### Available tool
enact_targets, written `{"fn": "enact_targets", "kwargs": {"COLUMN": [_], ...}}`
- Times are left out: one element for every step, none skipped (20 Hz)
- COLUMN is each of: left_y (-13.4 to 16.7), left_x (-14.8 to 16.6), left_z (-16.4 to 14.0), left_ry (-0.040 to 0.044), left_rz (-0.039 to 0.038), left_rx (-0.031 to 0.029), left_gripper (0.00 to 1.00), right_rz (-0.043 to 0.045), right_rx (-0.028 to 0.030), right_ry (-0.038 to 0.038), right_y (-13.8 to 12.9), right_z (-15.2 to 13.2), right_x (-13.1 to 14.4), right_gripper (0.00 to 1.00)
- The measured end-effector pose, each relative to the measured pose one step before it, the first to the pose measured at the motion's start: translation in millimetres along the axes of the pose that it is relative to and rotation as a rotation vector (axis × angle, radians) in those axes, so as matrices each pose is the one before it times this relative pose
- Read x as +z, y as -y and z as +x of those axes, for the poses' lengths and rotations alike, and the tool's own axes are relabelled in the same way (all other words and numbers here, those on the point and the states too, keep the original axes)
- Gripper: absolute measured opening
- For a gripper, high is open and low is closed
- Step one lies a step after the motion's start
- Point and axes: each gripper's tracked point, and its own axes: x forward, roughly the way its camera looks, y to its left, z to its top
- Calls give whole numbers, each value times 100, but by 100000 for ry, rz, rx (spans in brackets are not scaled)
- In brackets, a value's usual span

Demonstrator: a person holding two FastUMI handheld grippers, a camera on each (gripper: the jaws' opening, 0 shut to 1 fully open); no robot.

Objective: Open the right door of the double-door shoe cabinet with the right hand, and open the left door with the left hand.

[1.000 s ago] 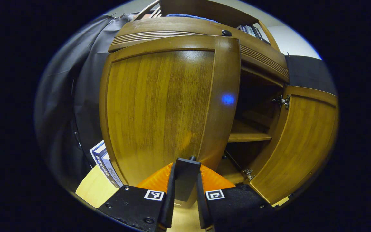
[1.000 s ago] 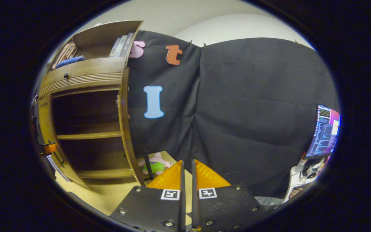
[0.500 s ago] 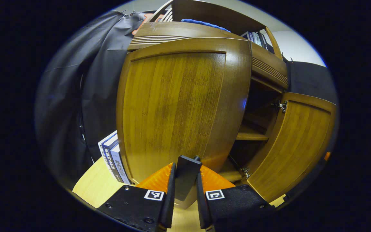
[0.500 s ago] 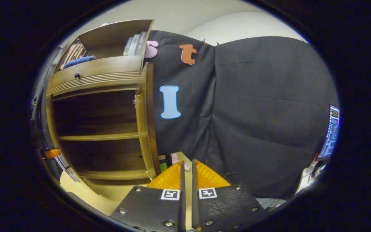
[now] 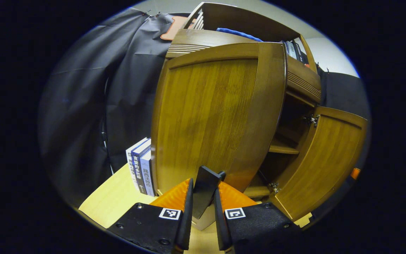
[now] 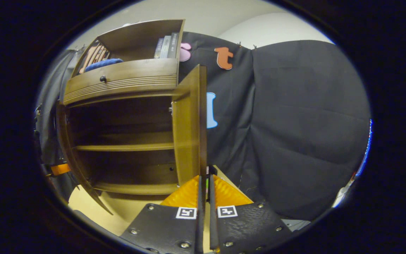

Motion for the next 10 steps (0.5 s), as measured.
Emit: {"fn": "enact_targets", "kwargs": {"left_y": [-413, -421, -446, -405, -353, -415, -550, -569, -541, -572], "left_x": [4, 52, -5, 94, -152, 43, -54, 7, -10, 0], "left_z": [-327, -258, -224, -213, -175, -114, -183, -221, -122, -83], "left_ry": [153, 83, -69, 121, 22, 71, 76, -47, -56, -318], "left_rz": [118, -179, -477, -442, -372, -47, 361, 530, 348, 247], "left_rx": [1111, 1040, 1069, 1082, 1136, 1406, 1590, 1716, 1415, 1754], "left_gripper": [31, 31, 30, 30, 30, 31, 30, 30, 30, 30], "right_rz": [-72, -184, -328, -351, -202, -13, 102, 76, -7, -137], "right_rx": [1619, 1677, 1412, 1482, 1407, 1336, 1259, 1147, 1128, 1124], "right_ry": [38, 78, 160, -102, -176, -140, -128, -198, -273, -317], "right_y": [-617, -615, -544, -145, -470, -421, -399, -385, -332, -387], "right_z": [152, 70, 95, 351, 93, 74, 90, 108, 97, 199], "right_x": [108, 1, 105, 420, -35, -152, -50, -15, -189, 27], "right_gripper": [7, 7, 7, 7, 7, 7, 7, 7, 7, 7]}}
